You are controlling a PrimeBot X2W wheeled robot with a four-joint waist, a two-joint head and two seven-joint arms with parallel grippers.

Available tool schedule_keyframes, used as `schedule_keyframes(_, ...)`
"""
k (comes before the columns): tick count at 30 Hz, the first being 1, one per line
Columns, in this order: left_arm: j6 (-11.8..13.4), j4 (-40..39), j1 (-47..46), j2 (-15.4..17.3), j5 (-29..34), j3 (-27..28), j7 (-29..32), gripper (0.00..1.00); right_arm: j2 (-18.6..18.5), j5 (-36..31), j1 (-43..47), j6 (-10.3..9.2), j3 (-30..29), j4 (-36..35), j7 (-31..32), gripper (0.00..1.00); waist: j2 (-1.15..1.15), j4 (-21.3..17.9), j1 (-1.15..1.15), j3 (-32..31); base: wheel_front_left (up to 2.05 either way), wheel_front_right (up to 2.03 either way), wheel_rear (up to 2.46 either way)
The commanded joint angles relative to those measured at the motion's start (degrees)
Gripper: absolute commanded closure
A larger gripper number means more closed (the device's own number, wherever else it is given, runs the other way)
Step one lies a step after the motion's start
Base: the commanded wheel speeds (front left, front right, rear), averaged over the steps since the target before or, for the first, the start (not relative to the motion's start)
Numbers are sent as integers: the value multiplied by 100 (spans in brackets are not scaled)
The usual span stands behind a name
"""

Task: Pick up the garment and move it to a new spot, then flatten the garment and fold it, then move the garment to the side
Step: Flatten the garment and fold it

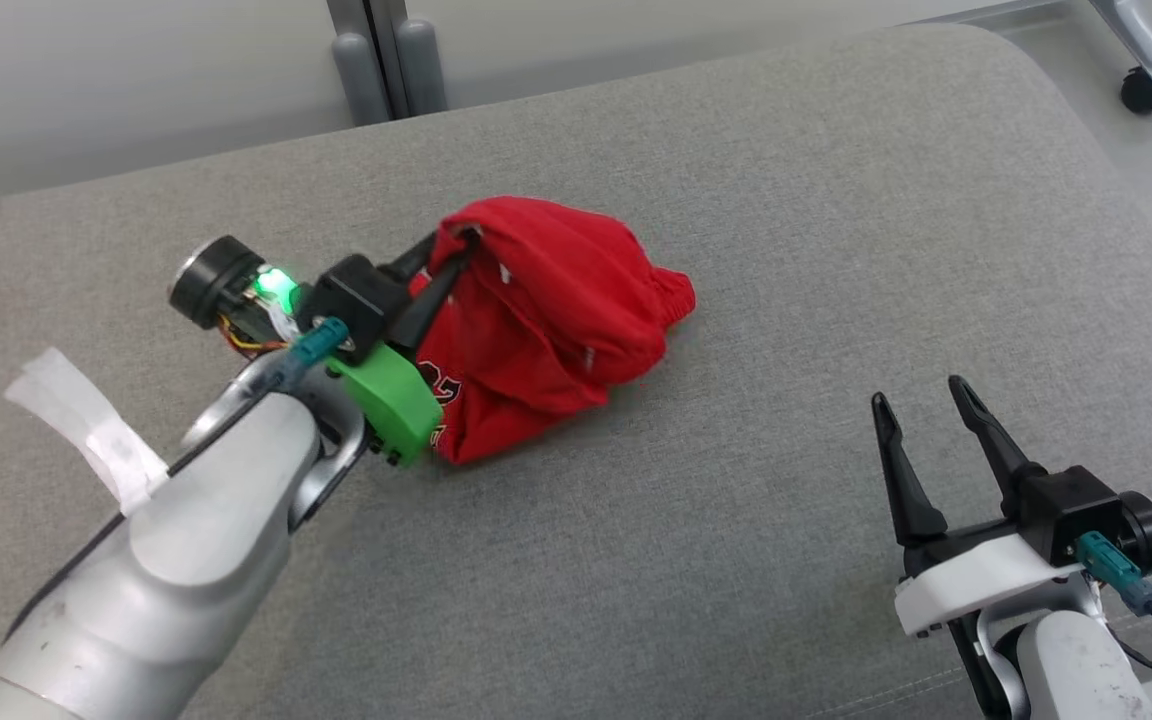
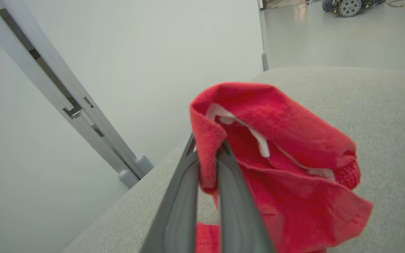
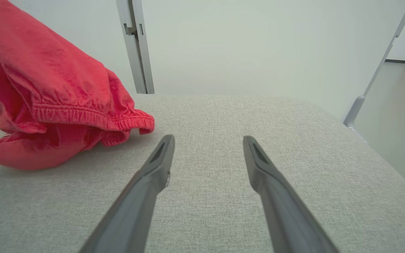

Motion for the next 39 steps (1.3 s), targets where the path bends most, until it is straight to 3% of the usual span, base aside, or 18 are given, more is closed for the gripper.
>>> schedule_keyframes(1,-16,240,-164,26,-83,-33,-34,100,-24,35,-77,-6,22,-22,-1,0,0,-121,0,155,0,0,0)
schedule_keyframes(7,-16,1461,-633,-80,-359,-128,-109,100,-23,74,-223,-6,130,-34,-1,0,0,-310,0,433,0,0,0)
schedule_keyframes(8,-16,1688,-699,-109,-408,-105,-132,94,-22,81,-242,-6,151,-37,-1,0,0,-340,0,477,0,0,0)
schedule_keyframes(9,-15,1862,-738,-145,-441,-84,-147,64,-22,85,-261,-6,160,-41,-1,0,0,-361,0,508,0,0,0)
schedule_keyframes(10,-15,2059,-788,-201,-458,-57,-178,18,-23,91,-279,-6,172,-49,-1,0,0,-381,0,541,0,0,0)
schedule_keyframes(11,-9,2190,-818,-250,-492,-26,-199,0,-23,94,-284,-6,173,-52,-1,0,0,-393,0,563,0,0,0)
schedule_keyframes(19,64,2728,-722,-562,-638,250,-333,0,-23,50,-188,-6,74,-20,-1,0,0,-293,0,559,0,0,0)
schedule_keyframes(29,198,1542,263,-507,-487,1032,-326,0,-24,-32,13,-6,13,32,-1,0,0,83,0,138,0,0,0)
schedule_keyframes(34,253,776,1025,-683,-352,1342,-326,0,-23,-67,156,-6,-26,54,-1,0,0,259,0,-110,0,0,0)
schedule_keyframes(39,189,335,1597,-971,-211,1295,-321,0,-23,-80,237,-6,-13,87,-1,0,0,307,0,-275,0,0,0)
